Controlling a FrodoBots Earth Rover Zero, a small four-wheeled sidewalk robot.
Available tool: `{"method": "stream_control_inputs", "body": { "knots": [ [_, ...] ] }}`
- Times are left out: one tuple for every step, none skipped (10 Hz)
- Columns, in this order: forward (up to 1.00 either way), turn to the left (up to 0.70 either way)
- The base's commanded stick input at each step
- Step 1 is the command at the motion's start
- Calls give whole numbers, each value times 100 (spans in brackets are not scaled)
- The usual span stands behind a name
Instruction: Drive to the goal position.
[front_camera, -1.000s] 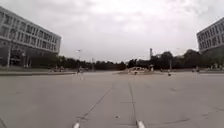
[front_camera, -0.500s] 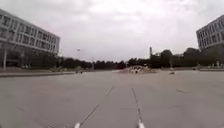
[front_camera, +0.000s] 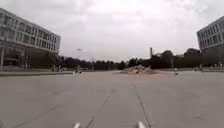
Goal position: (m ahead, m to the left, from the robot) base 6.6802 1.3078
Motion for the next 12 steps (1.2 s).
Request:
{"method": "stream_control_inputs", "body": {
  "knots": [
    [85,0],
    [85,0],
    [85,0],
    [85,0],
    [85,0],
    [85,0],
    [85,0],
    [85,0],
    [85,0],
    [85,0],
    [70,0],
    [52,0]
  ]
}}
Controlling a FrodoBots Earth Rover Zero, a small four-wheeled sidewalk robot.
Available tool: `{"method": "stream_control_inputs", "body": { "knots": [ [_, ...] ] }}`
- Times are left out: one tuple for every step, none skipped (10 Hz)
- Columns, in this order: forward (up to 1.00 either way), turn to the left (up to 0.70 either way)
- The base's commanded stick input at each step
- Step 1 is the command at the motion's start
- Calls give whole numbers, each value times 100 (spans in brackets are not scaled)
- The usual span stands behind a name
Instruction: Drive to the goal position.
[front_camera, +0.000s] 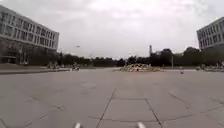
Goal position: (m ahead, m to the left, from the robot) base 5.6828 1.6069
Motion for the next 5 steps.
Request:
{"method": "stream_control_inputs", "body": {
  "knots": [
    [23,0],
    [0,0],
    [0,0],
    [0,0],
    [0,0]
  ]
}}
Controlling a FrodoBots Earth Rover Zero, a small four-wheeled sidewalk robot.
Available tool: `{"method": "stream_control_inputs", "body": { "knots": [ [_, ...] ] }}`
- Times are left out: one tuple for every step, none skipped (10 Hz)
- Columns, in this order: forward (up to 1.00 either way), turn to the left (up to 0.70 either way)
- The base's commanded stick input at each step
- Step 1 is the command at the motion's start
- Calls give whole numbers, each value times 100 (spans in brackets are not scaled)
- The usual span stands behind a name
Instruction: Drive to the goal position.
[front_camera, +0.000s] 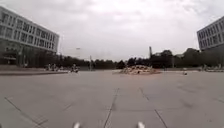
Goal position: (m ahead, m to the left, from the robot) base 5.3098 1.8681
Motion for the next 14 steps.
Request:
{"method": "stream_control_inputs", "body": {
  "knots": [
    [0,0],
    [0,0],
    [0,0],
    [0,0],
    [0,0],
    [3,0],
    [20,0],
    [57,0],
    [85,0],
    [85,0],
    [85,0],
    [85,0],
    [85,0],
    [85,0]
  ]
}}
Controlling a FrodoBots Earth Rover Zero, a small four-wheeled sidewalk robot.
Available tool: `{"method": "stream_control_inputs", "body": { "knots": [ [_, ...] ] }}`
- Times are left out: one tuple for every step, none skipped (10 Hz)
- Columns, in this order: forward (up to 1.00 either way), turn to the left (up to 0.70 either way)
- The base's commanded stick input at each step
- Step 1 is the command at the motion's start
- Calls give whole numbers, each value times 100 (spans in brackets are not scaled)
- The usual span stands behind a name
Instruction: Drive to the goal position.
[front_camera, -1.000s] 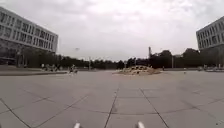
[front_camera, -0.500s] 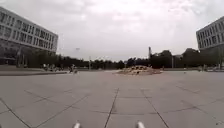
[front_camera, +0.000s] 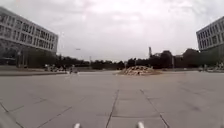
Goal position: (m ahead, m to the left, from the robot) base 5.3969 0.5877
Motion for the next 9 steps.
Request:
{"method": "stream_control_inputs", "body": {
  "knots": [
    [85,0],
    [85,0],
    [85,0],
    [85,0],
    [85,0],
    [85,0],
    [85,0],
    [85,0],
    [85,0]
  ]
}}
